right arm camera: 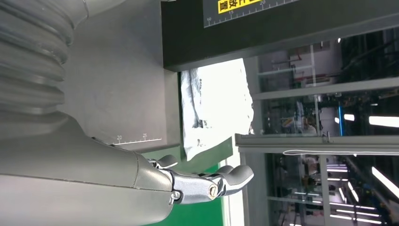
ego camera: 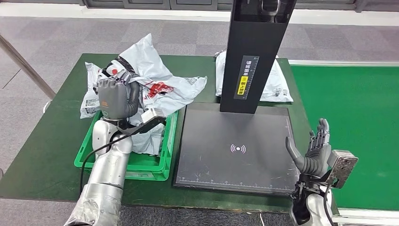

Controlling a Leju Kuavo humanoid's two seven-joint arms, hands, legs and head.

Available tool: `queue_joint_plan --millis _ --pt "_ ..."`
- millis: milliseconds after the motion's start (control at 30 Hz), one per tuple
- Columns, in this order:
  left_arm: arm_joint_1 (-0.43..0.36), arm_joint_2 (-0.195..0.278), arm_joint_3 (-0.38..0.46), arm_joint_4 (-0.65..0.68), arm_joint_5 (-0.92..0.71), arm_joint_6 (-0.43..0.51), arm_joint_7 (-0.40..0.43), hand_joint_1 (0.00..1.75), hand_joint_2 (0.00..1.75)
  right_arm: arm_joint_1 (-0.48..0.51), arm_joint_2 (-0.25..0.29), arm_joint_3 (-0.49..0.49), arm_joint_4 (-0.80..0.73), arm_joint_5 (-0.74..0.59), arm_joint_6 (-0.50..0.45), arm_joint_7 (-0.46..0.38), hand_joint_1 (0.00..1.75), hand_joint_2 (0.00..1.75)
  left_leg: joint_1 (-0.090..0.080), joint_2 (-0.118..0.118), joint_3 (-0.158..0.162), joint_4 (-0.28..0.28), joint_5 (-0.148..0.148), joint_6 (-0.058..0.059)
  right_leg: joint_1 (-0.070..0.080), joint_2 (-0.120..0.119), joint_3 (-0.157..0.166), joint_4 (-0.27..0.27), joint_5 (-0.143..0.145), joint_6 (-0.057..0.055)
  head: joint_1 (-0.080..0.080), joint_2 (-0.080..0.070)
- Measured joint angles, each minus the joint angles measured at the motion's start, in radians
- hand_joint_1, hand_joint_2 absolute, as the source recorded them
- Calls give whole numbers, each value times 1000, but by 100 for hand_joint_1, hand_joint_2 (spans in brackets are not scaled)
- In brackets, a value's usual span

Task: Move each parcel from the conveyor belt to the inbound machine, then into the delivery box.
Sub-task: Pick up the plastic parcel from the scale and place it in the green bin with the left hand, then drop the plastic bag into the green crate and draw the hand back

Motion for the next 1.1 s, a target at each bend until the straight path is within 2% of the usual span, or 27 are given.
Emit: queue_joint_plan --millis 33,167,233,300,367,500,633,767,967,1100 --pt "3 4 17 -13 -53 0 36 175 175 2 0 0 -1 -5 -1 1 0 175 0 0 0 0 0 0 0 0 0 0 0 0 0 0" --pt "18 52 14 -14 -226 0 307 0 175 4 -1 -6 -3 -23 7 -6 0 175 0 1 0 0 0 0 0 1 -2 0 0 0 0 0" --pt "4 82 -12 41 -240 -12 403 0 175 4 -2 -11 -3 -28 9 -8 0 175 0 1 0 0 0 0 0 0 -2 0 0 0 0 0" --pt "-30 120 -52 170 -236 -69 485 0 175 3 -3 -14 -5 -29 12 -5 0 175 0 0 0 0 1 -1 0 -1 -1 0 0 -1 0 0" --pt "-55 161 -97 306 -210 -137 520 0 175 5 -4 -15 -12 -28 16 5 0 175 0 2 1 0 1 -2 0 1 -1 1 1 -2 0 0" --pt "-82 212 -156 460 -155 -178 512 0 175 18 -4 -16 -35 -21 19 25 0 175 0 5 1 0 1 -2 0 4 -3 1 2 -2 0 0" --pt "-106 248 -192 528 -110 -192 521 0 175 20 -4 -16 -42 -12 25 34 0 175 0 5 1 0 1 -2 0 4 -2 1 2 -2 0 0" --pt "-116 275 -210 541 7 -175 510 0 175 19 -4 -16 -42 -5 37 43 0 175 0 6 2 0 1 -3 0 5 -2 2 2 -3 0 0" --pt "-120 304 -216 525 197 -122 445 0 175 19 -4 -16 -42 3 51 47 0 175 0 6 2 0 2 -4 1 4 -3 3 3 -3 0 0" --pt "-116 315 -216 513 224 -115 434 0 175 19 -4 -16 -42 5 54 49 0 175 1 6 2 0 2 -4 1 4 -3 3 3 -4 0 0"
